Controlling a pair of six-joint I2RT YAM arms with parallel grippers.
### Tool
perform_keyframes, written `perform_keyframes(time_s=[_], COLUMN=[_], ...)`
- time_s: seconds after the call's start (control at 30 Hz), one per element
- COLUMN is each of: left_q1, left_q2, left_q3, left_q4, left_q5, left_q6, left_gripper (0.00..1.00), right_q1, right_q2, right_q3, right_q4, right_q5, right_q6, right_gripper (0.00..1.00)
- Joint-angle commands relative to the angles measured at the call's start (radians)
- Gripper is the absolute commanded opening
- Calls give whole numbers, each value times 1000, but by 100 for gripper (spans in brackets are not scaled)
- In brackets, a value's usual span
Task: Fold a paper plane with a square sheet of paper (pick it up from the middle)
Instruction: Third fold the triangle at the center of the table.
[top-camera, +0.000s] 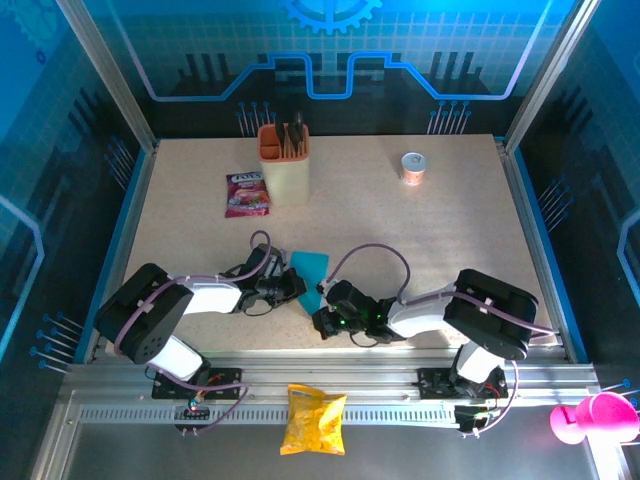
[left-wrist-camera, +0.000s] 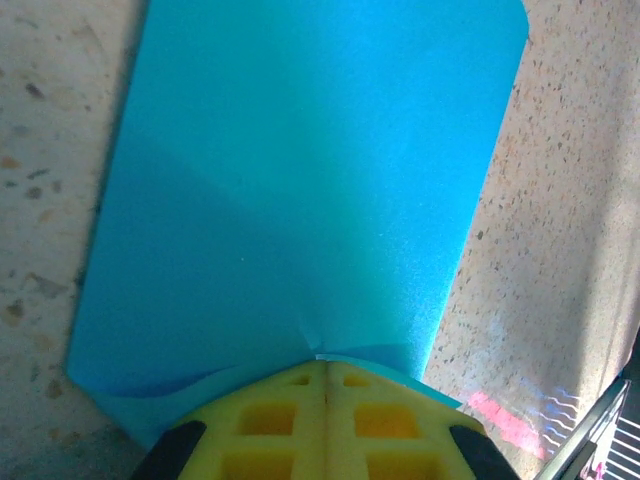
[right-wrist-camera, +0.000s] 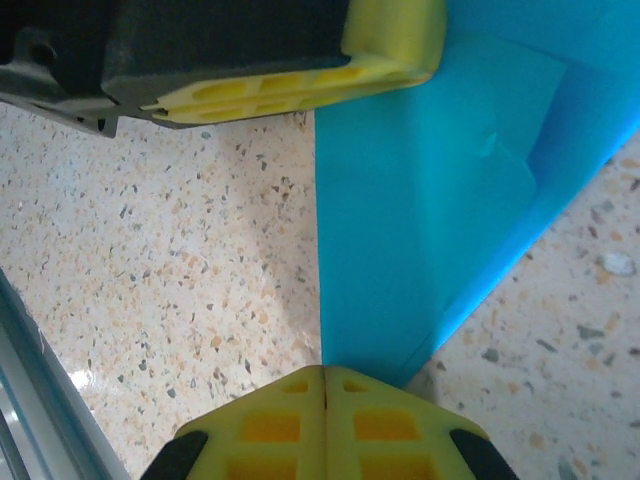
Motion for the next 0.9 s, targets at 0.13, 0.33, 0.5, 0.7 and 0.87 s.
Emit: perform_keyframes(time_s=[0.13, 0.33, 0.5, 0.7, 0.87], left_q1=[7, 6, -57, -292, -420], left_q2=[54, 109, 116, 2, -66], left_q3=[-36, -83, -157, -108, 21], left_q4=[-56, 73, 195, -34, -234], left_q5=[-111, -120, -238, -585, -804], left_q6=[-35, -128, -340, -638, -766], left_gripper=[0, 0, 0, 0, 0], right_q1=[51, 35, -15, -70, -114], right_q2=[-80, -253, -369, -394, -373], right_q3=[-116, -72, -20, 56, 88], right_q4=[-379, -591, -668, -645, -613], right_q5=[6, 100, 126, 126, 119], right_q6=[48, 73, 100, 127, 131], right_gripper=[0, 0, 0, 0, 0])
